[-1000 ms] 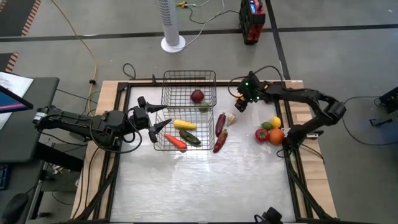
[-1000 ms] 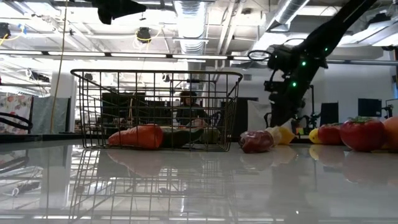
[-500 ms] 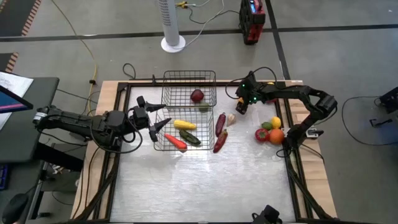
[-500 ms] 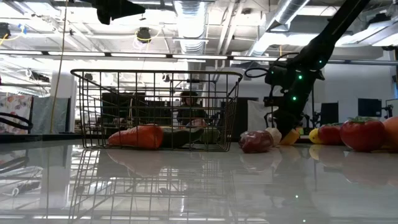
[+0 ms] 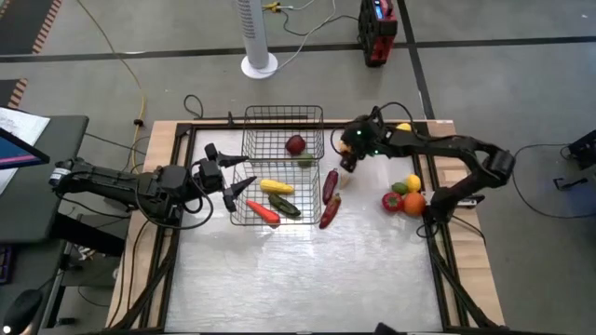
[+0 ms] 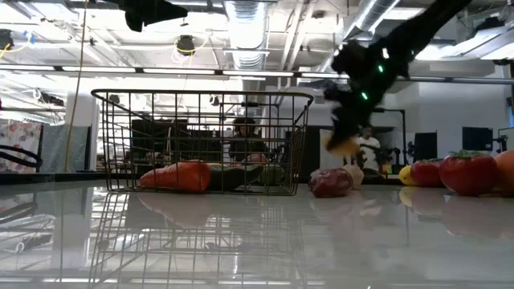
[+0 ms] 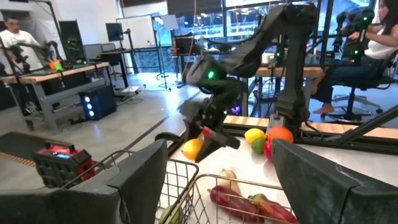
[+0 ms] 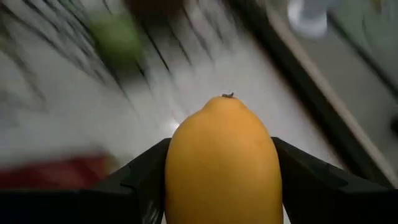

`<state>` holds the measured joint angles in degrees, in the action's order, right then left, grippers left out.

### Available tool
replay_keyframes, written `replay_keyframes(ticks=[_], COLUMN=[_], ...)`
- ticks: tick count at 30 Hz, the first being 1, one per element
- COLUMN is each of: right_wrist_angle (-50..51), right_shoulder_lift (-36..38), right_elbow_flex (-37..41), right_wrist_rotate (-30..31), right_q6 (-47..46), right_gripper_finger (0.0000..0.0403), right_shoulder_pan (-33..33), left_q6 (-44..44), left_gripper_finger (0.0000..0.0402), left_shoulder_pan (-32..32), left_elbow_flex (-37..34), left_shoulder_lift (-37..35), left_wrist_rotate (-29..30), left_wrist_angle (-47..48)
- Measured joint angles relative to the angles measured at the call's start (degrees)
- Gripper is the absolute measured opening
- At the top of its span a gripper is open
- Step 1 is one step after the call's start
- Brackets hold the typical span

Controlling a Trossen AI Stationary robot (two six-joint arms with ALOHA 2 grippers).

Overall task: Sort produce into baskets
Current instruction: Put the lemon into the top wire basket, then put the garlic into the bottom wire basket

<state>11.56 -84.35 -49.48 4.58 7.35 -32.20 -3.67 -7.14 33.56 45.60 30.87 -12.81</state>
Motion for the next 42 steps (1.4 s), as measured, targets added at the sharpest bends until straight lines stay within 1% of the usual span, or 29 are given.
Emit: replay_keyframes(ticks=[4,7,10,13,17,20,23,25,28,30,34,37,42], right_wrist_angle=[-7.28,-11.35,-11.59,-11.31,-5.84,-0.42,6.76,10.21,14.08,15.51,15.38,11.66,6.24], right_shoulder_lift=[-0.53,-2.47,-5.30,-9.00,-14.28,-16.27,-15.61,-13.42,-8.19,-4.48,2.60,7.78,11.32], right_elbow_flex=[-4.30,-8.54,-12.83,-16.46,-21.52,-25.77,-29.13,-29.65,-27.82,-24.46,-13.29,-4.14,7.90], right_wrist_rotate=[-0.15,0.71,1.34,1.33,1.32,1.33,1.85,2.92,4.23,4.70,6.12,6.08,6.07], right_q6=[-0.74,-0.37,0.48,-0.06,0.00,0.03,0.19,-0.06,-1.47,-2.78,-5.88,-9.61,-17.01], right_gripper_finger=[0.0272,0.0272,0.0276,0.0297,0.0337,0.0366,0.0383,0.0386,0.0384,0.0380,0.0371,0.0369,0.0368], right_shoulder_pan=[5.04,7.81,9.32,9.72,9.26,8.73,8.36,8.34,8.39,8.57,8.58,8.58,9.85], left_q6=[-0.42,-0.58,-0.58,-1.19,-1.26,-1.22,-1.23,-1.23,-1.21,-1.19,-0.20,0.83,1.50], left_gripper_finger=[0.0279,0.0279,0.0279,0.0279,0.0279,0.0279,0.0279,0.0279,0.0279,0.0279,0.0279,0.0279,0.0279], left_shoulder_pan=[0.00,0.00,0.00,0.00,0.00,0.00,-0.03,-0.04,-0.09,-0.09,-0.11,-0.11,-0.11], left_elbow_flex=[0.00,0.00,0.00,0.00,0.00,0.00,0.00,0.00,0.00,0.00,0.00,0.00,0.00], left_shoulder_lift=[-0.02,0.00,0.00,-0.01,-0.02,-0.02,-0.02,-0.02,-0.02,-0.02,-0.02,-0.02,-0.02], left_wrist_rotate=[0.00,0.00,0.00,0.00,-0.02,-0.14,-0.16,-0.15,-0.16,-0.17,-0.18,-0.20,-0.22], left_wrist_angle=[-1.16,-1.23,-1.28,-1.26,-1.17,-0.68,-0.01,0.25,0.29,0.27,0.34,0.44,0.37])
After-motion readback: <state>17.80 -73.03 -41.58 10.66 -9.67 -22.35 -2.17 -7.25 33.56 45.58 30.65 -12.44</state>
